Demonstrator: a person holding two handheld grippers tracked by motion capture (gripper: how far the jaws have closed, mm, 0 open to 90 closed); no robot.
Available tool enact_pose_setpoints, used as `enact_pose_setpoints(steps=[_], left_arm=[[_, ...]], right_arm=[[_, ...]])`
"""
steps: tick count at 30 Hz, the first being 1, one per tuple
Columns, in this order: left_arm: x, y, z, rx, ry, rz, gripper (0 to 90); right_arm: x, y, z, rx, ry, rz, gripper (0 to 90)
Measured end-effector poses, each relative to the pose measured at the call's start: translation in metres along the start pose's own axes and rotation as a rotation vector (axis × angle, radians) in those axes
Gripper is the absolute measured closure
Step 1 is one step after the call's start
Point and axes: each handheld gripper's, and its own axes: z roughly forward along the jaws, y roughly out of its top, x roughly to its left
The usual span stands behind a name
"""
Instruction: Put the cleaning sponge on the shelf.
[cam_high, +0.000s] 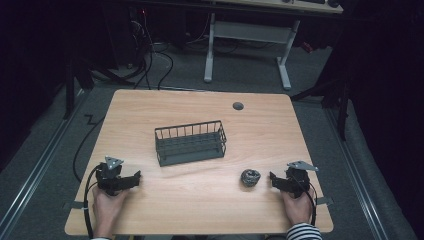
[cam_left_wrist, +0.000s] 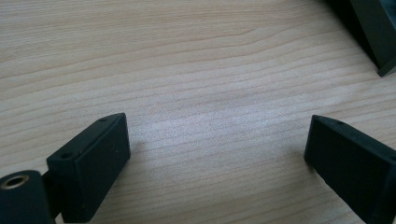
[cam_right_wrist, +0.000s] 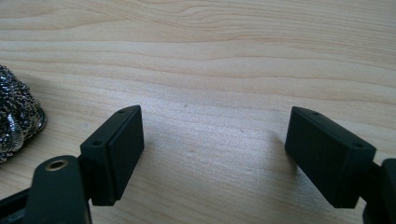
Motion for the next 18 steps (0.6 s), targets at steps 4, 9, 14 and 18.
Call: enact_pose_setpoints(steps=[4, 9, 14, 18], left_arm=[[-0.001, 0.0, 0.0, 0.001, 0.003, -0.003, 7.3], [-0.003, 0.001, 0.0, -0.007, -0.008, 0.005, 11.3], [-0.007, 0.001, 0.0, -0.023, -0.036, 0.023, 16.1], [-0.012, 0.002, -0.001, -0.04, -0.072, 0.036, 17.7]], right_arm=[[0.0, 0.0, 0.0, 0.0, -0.001, 0.0, 19.8], [0.0, 0.0, 0.0, -0.001, 0.0, 0.0, 20.1], [0.0, 0.0, 0.0, -0.003, 0.002, -0.003, 21.1], [0.0, 0.0, 0.0, -0.006, 0.006, -0.006, 22.2]])
